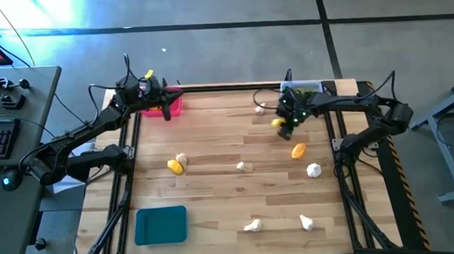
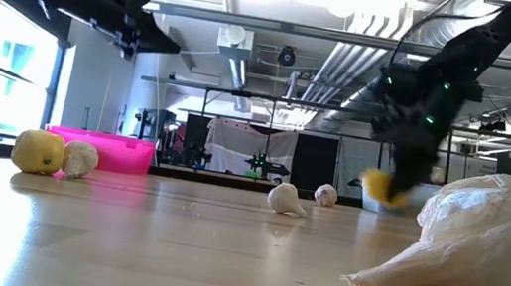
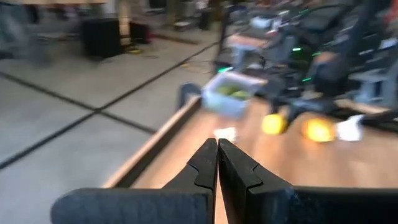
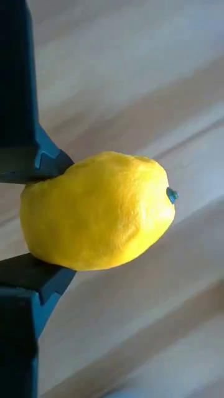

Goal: Sort produce into baskets
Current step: Put the top right lemon into the pink bin

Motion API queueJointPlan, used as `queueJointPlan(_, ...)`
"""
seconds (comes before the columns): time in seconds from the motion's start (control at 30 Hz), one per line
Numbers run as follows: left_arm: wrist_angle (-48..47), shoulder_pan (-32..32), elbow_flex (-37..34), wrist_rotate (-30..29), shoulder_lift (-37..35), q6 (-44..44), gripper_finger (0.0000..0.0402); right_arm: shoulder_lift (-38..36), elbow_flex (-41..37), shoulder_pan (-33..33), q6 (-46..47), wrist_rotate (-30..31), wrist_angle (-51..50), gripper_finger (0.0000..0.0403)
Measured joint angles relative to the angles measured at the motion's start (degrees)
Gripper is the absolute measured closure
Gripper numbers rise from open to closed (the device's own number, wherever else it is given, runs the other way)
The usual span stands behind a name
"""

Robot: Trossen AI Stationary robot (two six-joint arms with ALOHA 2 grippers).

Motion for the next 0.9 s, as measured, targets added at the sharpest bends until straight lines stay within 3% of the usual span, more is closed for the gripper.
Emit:
queueJointPlan(0.17,3.5,-3.3,0.0,6.2,0.8,-3.4,0.0402,0.0,0.0,7.0,4.4,-3.0,23.1,0.0286)
queueJointPlan(0.3,8.0,-6.9,0.0,3.9,1.8,-3.4,0.0389,0.0,0.0,11.6,6.1,-0.5,41.2,0.0286)
queueJointPlan(0.43,13.7,-10.3,0.1,1.2,2.9,-2.2,0.0350,0.0,0.0,14.6,5.8,2.6,52.8,0.0286)
queueJointPlan(0.6,14.1,-15.3,2.7,-0.7,5.4,1.1,0.0283,0.0,0.0,16.6,4.9,4.2,59.3,0.0286)
queueJointPlan(0.9,14.4,-23.4,10.4,-4.3,14.4,3.2,0.0173,0.0,3.8,18.5,1.5,4.4,58.8,0.0286)
